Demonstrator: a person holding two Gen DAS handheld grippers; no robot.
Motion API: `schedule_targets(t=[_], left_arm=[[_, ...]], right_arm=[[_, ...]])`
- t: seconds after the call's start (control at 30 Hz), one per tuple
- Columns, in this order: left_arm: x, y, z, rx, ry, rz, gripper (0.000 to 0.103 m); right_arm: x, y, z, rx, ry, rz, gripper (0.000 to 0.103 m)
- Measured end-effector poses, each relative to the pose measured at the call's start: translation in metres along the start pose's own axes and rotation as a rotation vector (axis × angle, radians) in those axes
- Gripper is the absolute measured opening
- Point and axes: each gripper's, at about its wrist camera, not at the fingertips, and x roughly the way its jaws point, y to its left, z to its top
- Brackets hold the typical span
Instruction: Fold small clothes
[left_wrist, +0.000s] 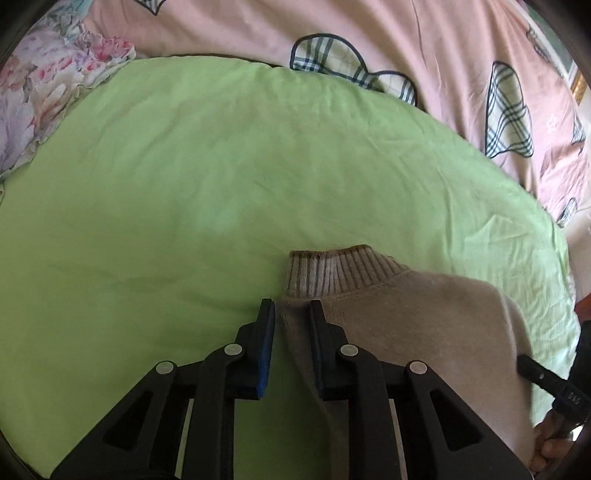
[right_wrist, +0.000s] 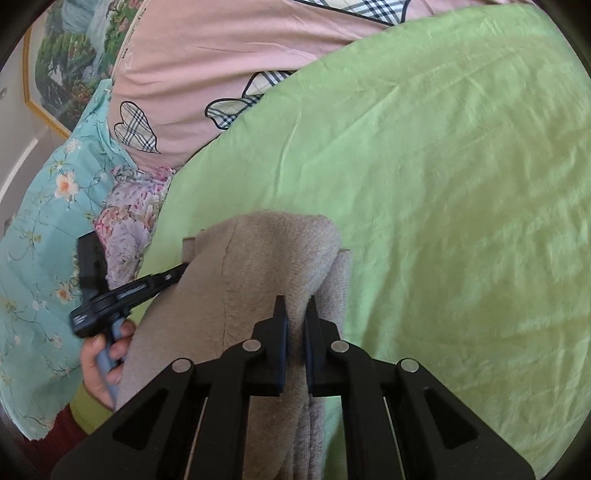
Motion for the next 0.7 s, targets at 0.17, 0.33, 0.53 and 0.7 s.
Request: schedule_targets(t=[0.17, 0.33, 0.53, 0.7], left_arm=[[-0.054, -0.009, -0.031, 0.042, -0.034, -0.067, 0.015], [-0.112, -0.016, -0.097, 0.083, -0.036, -0.159, 0.019], [-0.167, -0.023, -0.181, 0.153, -0.029, -0.232, 0.023], [-0.179, -0.032, -0.231, 0.202, -0.008, -0.245, 0.035]], right_arm=[[-0.037, 0.009, -0.01, -0.002, -0.041, 0.011, 0.014], [-0.073, 0.017, -0.041, -0.008, -0.043, 0.031, 0.036], [-0.102, 0.023, -0.096, -0.019, -0.013, 0.019, 0.042], [-0.107, 0.023, -0.127, -0.032, 0.015, -0.001, 0.042]])
